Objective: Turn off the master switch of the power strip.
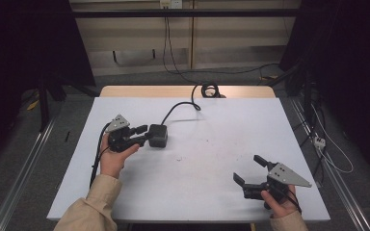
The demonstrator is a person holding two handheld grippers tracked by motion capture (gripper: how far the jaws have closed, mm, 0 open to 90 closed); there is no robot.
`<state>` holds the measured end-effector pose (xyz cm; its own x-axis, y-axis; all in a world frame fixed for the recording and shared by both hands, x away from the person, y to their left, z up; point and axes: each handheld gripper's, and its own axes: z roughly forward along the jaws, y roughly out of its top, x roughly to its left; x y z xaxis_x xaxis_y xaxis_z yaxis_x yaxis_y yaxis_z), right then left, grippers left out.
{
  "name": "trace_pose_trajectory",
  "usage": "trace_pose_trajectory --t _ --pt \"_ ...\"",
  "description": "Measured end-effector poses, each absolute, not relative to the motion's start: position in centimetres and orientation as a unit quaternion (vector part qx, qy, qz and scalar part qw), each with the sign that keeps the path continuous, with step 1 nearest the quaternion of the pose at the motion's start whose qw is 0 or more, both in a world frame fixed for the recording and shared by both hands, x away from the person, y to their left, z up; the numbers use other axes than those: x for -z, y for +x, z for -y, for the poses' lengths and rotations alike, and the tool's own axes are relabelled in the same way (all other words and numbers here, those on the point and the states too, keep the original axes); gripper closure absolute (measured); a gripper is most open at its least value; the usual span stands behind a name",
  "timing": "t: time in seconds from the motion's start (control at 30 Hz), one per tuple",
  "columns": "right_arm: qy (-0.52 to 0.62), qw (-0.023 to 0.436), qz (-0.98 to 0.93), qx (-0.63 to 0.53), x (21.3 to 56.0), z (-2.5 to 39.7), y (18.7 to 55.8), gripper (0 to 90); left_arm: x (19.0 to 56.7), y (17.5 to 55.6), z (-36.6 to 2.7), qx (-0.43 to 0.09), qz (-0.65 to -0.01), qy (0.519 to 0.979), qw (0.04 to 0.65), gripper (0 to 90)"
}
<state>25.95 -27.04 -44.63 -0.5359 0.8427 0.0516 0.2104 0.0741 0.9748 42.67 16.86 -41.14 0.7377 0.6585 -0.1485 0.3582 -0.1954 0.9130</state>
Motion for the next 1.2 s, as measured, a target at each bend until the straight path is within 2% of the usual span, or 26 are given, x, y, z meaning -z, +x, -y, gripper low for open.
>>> trace_pose_trajectory --t 1.2 --pt "0.387 0.286 -0.677 -0.557 44.7 27.0 25.9 2.6 41.1 44.1 -16.1 -0.124 -0.349 0.770 0.520 74.1"
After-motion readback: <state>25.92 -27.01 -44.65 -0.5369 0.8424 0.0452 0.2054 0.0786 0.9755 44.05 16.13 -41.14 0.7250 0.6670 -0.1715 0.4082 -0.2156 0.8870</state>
